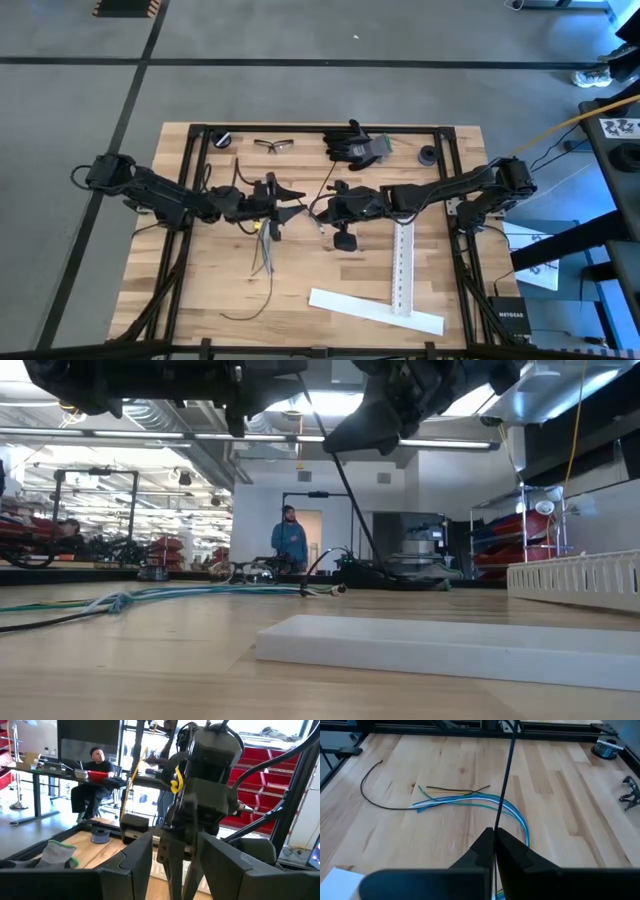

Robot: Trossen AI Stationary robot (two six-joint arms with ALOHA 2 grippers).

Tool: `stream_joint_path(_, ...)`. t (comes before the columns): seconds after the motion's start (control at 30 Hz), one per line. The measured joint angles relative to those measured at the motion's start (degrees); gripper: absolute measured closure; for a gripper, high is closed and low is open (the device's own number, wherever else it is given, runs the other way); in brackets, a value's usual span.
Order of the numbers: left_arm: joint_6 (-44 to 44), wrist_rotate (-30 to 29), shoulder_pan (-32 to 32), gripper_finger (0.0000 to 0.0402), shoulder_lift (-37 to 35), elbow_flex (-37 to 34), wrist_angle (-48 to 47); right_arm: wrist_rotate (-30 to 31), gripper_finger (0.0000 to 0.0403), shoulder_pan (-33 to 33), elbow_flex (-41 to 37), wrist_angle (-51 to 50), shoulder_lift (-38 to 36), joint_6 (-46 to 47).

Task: Ziptie cables
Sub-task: Wrap the cable wires with the black zip tie

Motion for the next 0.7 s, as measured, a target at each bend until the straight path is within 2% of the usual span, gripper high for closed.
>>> stream_joint_path(0.23, 2.7, 0.1, -0.1, 0.0271, 0.0, 0.0, 1.7, 0.0, 0.0403, 0.0, 0.0, -0.2, 0.0, 0.1)
stream_joint_path(0.33, 3.3, 0.1, -0.1, 0.0301, 0.0, 0.0, 1.6, 0.0, 0.0403, 0.0, 0.0, 0.0, 0.0, 0.1)
stream_joint_path(0.5, 5.4, 0.1, -0.1, 0.0383, 0.0, 0.0, 1.5, 0.0, 0.0403, 0.0, 0.0, 0.0, 0.0, 0.1)
stream_joint_path(0.7, 5.7, 0.1, 0.3, 0.0401, 0.0, 0.0, 1.1, 0.0, 0.0401, 0.0, 0.0, -0.1, 0.0, 1.9)
